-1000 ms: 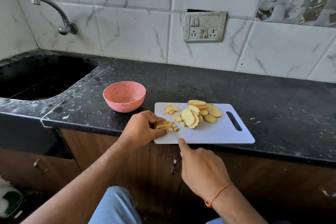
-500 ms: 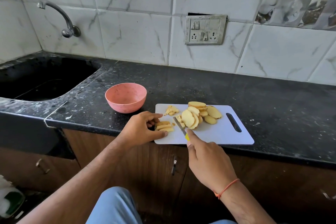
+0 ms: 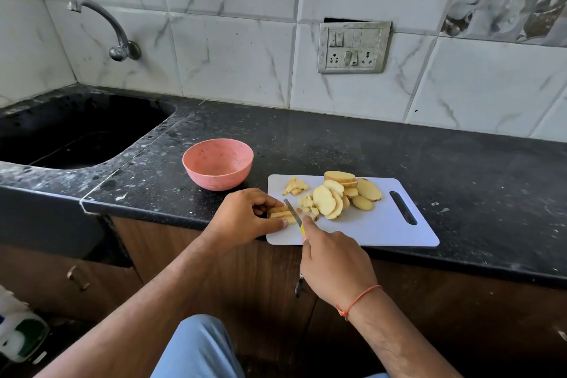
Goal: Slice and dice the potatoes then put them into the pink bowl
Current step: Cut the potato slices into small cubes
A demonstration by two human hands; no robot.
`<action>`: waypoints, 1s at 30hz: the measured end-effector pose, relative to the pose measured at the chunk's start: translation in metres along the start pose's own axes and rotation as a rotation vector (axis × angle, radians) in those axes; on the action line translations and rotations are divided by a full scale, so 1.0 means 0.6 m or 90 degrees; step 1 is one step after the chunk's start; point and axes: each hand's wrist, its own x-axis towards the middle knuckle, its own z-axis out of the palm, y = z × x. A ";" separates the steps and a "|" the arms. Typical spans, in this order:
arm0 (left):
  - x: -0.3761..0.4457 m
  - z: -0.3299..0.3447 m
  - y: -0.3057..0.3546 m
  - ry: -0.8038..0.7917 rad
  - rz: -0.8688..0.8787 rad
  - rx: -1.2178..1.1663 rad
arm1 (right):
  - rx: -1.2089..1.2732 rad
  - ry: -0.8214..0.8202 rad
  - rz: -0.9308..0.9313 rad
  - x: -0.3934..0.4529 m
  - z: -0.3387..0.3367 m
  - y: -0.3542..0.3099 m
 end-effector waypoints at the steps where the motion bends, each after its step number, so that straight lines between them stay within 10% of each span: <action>1: 0.000 0.000 0.000 0.002 0.002 0.001 | -0.011 -0.005 -0.002 0.006 0.000 -0.003; 30: -0.011 0.006 0.007 0.044 -0.003 0.013 | -0.001 0.004 0.036 -0.084 -0.011 0.048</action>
